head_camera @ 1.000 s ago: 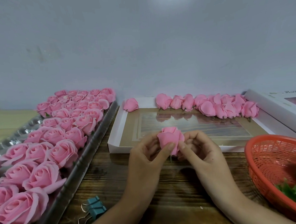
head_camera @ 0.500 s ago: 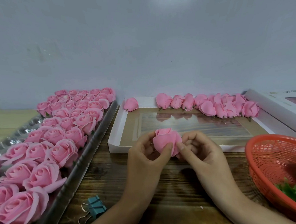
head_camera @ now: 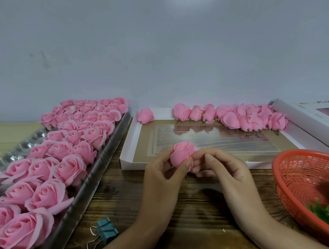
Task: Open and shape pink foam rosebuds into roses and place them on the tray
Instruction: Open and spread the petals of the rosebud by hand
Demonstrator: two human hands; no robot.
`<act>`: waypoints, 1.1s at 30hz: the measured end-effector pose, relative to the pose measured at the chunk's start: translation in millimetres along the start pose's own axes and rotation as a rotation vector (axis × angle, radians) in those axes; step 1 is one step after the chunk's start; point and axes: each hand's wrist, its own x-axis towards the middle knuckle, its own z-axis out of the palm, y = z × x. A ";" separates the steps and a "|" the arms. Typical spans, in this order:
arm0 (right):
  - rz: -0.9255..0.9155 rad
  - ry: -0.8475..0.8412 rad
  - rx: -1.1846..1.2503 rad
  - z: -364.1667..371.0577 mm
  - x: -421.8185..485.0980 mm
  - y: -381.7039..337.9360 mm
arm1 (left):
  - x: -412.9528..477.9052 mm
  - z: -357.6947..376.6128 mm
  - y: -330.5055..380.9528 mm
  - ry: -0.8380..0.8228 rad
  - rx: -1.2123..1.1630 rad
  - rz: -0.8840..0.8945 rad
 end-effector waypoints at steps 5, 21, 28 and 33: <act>0.001 -0.023 -0.050 1.1 -1.6 -2.0 | 0.9 -1.5 -1.4 0.001 -0.001 0.001; 0.095 0.113 -0.095 -2.5 2.3 4.3 | -2.3 0.9 2.7 0.013 -0.095 -0.085; 0.047 0.071 -0.035 -2.7 2.8 2.5 | -3.1 1.0 5.4 -0.006 -0.092 -0.045; -0.039 0.035 -0.006 -1.0 2.6 2.5 | -3.2 1.7 5.2 -0.008 -0.073 -0.027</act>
